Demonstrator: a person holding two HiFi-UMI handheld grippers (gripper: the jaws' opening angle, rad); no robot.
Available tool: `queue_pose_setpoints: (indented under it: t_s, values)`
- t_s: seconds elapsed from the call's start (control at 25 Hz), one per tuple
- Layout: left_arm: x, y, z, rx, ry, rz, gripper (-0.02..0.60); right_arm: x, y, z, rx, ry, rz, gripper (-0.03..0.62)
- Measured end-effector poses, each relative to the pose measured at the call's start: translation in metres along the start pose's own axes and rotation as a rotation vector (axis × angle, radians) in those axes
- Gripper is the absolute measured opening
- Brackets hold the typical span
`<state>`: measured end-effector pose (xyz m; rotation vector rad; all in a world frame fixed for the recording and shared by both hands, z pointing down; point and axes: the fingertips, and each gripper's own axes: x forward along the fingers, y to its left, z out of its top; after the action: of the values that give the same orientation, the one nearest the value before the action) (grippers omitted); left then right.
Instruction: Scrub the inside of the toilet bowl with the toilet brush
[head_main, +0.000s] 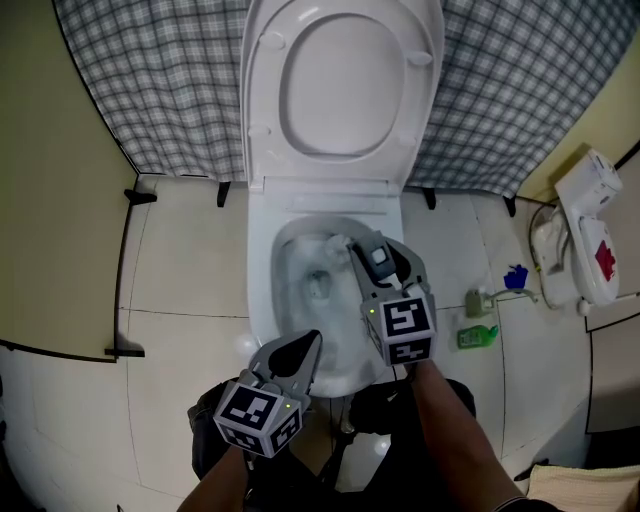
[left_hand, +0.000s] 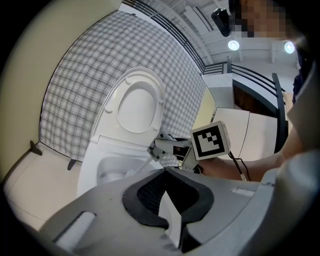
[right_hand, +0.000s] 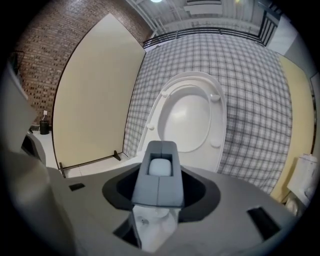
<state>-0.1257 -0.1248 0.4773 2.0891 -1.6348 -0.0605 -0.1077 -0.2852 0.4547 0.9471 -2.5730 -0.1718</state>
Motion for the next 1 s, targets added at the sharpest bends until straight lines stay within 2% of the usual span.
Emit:
queue_pose_setpoints:
  t_s: [0.12,0.32,0.6,1.0]
  values:
    - [-0.001,0.000,0.001,0.004,-0.003,0.000,0.009,-0.008,-0.003,-0.007,0.006,0.054,-0.021,0.204]
    - [-0.004,-0.005,0.005,0.013,-0.018,-0.007,0.009,-0.034,0.000,-0.041,-0.003,0.179,-0.015,0.202]
    - [-0.013,-0.023,0.025,0.043,-0.059,-0.018,0.009,-0.090,0.019,-0.061,0.043,0.268,0.011,0.202]
    - [-0.032,-0.038,0.066,0.088,-0.155,-0.030,0.009,-0.164,0.055,-0.065,0.021,0.369,0.057,0.202]
